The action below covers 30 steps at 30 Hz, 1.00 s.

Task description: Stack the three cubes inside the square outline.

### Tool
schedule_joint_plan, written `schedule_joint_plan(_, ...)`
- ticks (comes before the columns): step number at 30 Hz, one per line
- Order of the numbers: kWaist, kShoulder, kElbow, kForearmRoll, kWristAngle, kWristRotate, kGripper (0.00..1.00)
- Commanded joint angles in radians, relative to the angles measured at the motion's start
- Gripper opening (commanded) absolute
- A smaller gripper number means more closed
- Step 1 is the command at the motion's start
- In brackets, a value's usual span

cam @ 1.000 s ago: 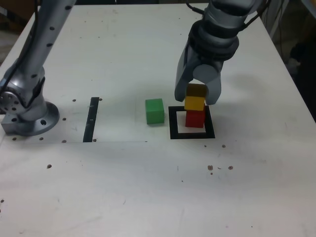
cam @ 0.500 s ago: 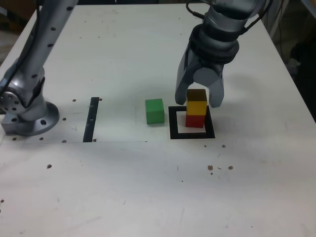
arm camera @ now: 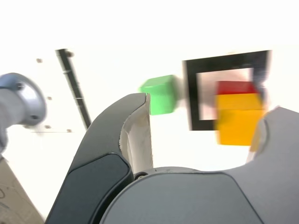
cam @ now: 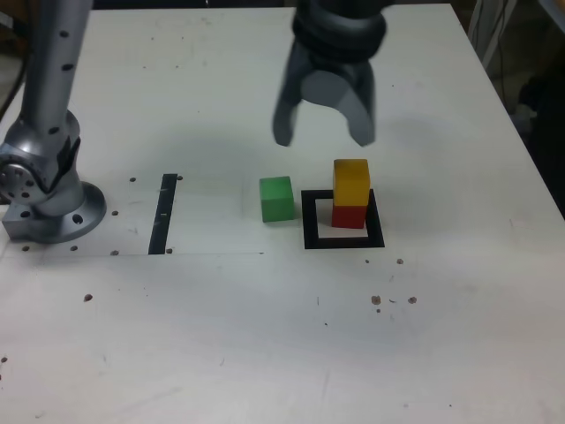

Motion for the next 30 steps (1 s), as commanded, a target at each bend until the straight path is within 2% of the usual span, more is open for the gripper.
schedule_joint_plan(1,0.019,-0.100,0.055,0.009,-0.001,0.007,0.99)
schedule_joint_plan(4,0.040,-0.150,0.127,0.008,-0.005,0.006,0.99)
schedule_joint_plan(8,0.050,-0.169,0.219,-0.010,-0.021,-0.018,1.00)
schedule_joint_plan(16,0.051,-0.127,0.398,-0.208,-0.095,-0.061,1.00)
schedule_joint_plan(21,0.051,-0.086,0.417,-0.262,-0.099,-0.068,1.00)
schedule_joint_plan(30,0.051,-0.036,0.430,-0.278,-0.097,-0.067,0.98)
